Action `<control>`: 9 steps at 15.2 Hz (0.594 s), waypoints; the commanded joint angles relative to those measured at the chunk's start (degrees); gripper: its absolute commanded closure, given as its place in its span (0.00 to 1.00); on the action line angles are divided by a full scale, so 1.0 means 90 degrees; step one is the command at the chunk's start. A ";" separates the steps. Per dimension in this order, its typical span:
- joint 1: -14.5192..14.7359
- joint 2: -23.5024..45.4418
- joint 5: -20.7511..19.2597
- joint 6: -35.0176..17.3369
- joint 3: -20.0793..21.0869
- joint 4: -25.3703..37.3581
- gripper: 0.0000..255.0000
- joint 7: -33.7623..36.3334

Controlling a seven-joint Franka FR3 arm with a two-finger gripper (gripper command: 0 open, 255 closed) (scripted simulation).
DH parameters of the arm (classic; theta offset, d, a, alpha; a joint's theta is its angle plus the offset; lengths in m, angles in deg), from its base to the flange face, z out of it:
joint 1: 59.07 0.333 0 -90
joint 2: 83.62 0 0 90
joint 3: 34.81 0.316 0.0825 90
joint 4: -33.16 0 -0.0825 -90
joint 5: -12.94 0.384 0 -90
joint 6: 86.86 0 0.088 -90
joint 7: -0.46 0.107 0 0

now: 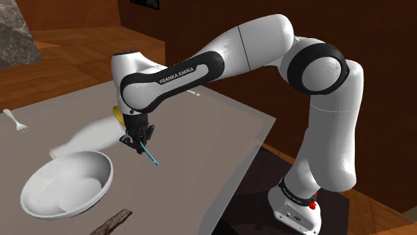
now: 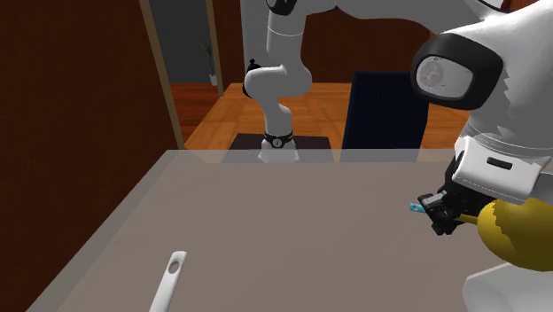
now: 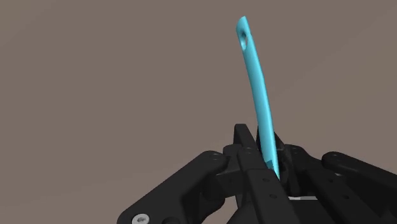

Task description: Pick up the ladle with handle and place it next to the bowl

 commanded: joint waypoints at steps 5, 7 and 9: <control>0.0014 0.0025 -0.0002 0.0030 0.0003 -0.0038 0.00 0.0023; 0.0014 0.0026 -0.0002 0.0031 0.0003 -0.0036 0.00 0.0023; -0.0012 -0.0022 0.0000 0.0207 -0.0004 0.0088 0.00 0.0002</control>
